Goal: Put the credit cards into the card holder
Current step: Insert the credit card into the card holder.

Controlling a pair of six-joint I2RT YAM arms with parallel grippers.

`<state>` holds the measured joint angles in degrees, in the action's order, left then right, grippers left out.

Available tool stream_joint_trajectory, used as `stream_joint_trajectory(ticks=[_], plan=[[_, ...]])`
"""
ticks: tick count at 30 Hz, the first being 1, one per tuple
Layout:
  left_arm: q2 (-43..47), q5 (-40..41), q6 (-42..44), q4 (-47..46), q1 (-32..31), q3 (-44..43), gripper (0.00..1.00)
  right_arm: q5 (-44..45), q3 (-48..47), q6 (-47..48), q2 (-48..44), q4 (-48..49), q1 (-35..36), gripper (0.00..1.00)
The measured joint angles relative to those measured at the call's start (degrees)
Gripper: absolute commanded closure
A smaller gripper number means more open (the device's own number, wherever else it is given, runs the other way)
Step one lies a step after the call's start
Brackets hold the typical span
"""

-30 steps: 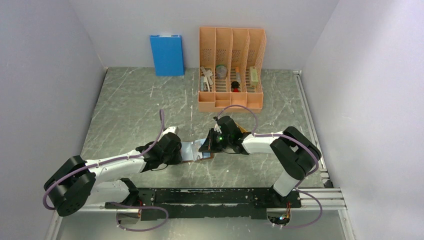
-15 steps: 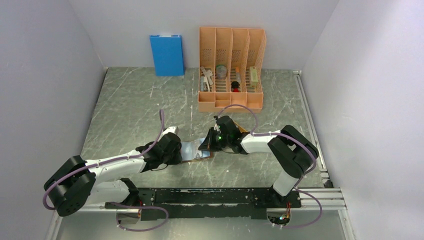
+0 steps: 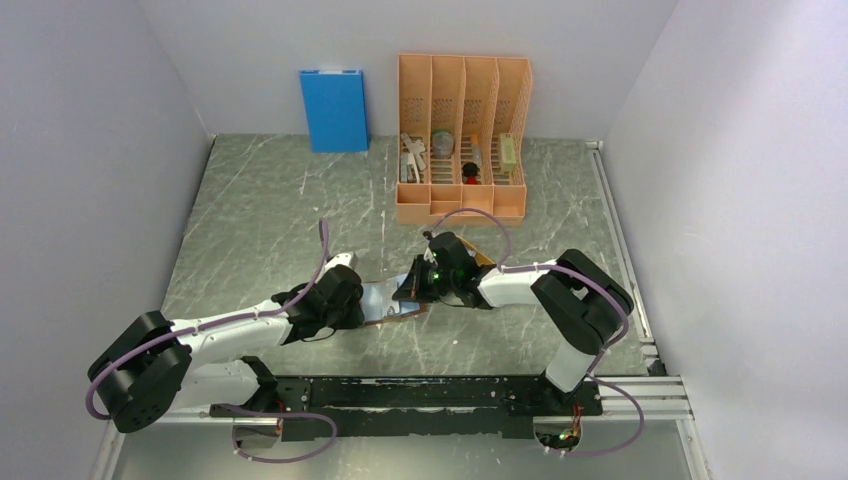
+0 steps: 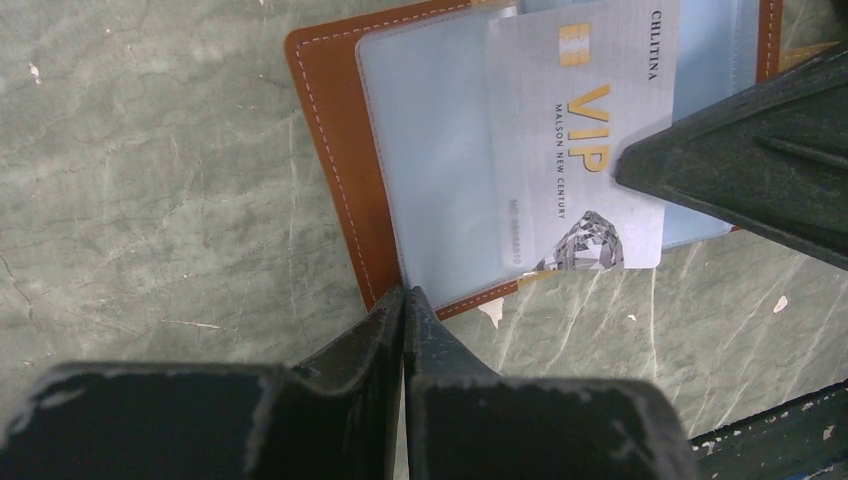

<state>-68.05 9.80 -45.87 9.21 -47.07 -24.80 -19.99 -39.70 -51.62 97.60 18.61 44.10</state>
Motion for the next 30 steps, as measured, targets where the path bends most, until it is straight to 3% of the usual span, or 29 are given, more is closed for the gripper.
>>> stream_joint_trajectory(ticks=[8,20,30], plan=[[0.0,0.09,0.0,0.02,0.0,0.0,0.9,0.04,2.12,-0.39,-0.02,1.92,0.11,1.0],[2.36,2.05,-0.02,3.34,0.0,0.0,0.77,-0.5,2.21,-3.15,1.18,2.89,0.2,1.0],[3.08,5.18,0.04,6.01,0.0,-0.24,0.72,-0.07,1.77,-3.23,0.87,0.42,0.28,1.0]])
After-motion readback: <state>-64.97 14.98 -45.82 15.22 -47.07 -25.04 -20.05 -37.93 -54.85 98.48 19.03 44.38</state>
